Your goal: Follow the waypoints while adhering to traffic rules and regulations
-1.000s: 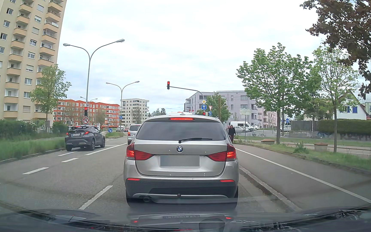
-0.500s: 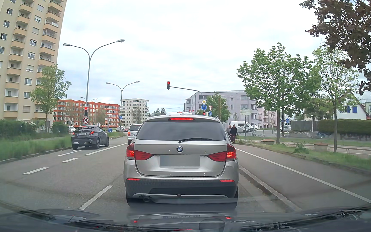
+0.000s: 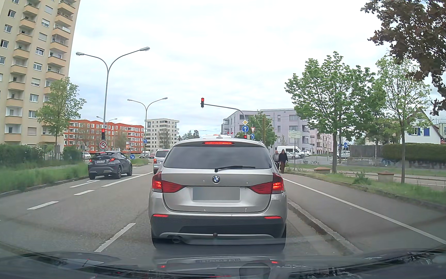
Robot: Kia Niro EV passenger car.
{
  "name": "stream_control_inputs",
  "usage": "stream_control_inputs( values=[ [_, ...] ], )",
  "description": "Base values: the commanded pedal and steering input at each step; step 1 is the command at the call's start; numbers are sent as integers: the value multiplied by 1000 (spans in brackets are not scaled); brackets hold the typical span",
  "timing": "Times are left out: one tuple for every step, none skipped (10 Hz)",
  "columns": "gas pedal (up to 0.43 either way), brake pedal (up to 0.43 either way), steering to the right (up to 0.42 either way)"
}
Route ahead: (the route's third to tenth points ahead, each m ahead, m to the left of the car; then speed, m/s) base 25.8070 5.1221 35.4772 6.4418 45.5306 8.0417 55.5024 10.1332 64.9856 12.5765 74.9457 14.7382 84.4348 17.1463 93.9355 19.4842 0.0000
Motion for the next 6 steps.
stream_control_inputs(
  values=[
    [0, 244, -9],
    [0, 250, -9],
    [0, 250, -9],
    [0, 250, -9],
    [0, 244, -9],
    [0, 250, -9]
  ],
)
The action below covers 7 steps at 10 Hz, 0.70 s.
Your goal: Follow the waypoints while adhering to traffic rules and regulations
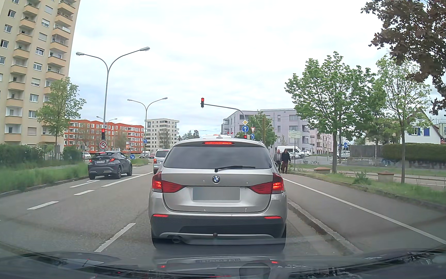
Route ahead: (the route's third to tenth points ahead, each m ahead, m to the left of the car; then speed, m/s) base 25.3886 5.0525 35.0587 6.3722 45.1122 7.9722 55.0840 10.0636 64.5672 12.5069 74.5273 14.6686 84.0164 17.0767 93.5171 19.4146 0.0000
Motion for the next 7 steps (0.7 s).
stream_control_inputs(
  values=[
    [0, 250, -9],
    [0, 244, -9],
    [0, 250, -9],
    [0, 250, -9],
    [0, 250, -9],
    [0, 250, -9],
    [0, 250, -9]
  ],
)
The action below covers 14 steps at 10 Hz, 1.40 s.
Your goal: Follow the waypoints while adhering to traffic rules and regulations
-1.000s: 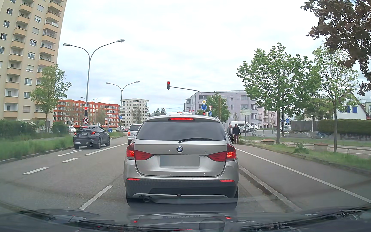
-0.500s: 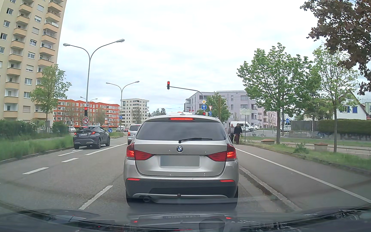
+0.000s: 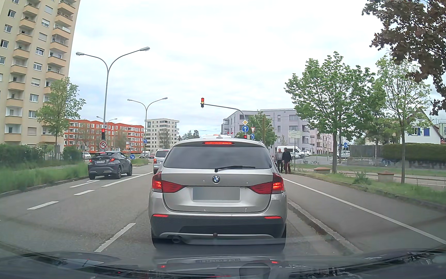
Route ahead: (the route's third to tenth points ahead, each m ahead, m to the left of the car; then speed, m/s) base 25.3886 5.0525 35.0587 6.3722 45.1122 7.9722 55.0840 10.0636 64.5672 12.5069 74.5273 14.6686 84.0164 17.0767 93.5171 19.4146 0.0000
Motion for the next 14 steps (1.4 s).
stream_control_inputs(
  values=[
    [0, 244, -9],
    [0, 250, -9],
    [0, 250, -9],
    [0, 250, -9],
    [0, 250, -9],
    [0, 250, -9],
    [0, 244, -9],
    [0, 250, -9],
    [0, 250, -9],
    [0, 250, -9],
    [0, 250, -9],
    [0, 250, -9],
    [0, 250, -9],
    [0, 250, -9]
  ],
)
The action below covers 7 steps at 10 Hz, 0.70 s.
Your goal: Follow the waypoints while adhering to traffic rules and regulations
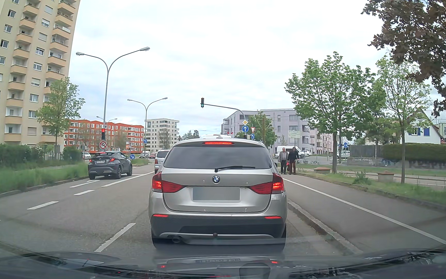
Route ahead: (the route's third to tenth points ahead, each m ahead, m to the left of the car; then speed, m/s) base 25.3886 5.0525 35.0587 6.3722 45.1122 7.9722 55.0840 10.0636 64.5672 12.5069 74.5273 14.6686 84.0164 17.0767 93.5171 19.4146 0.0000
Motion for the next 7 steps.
stream_control_inputs(
  values=[
    [0, 250, -9],
    [0, 250, -9],
    [0, 250, -9],
    [0, 226, -9],
    [0, 195, -9],
    [0, 146, -9],
    [0, 73, -9]
  ],
)
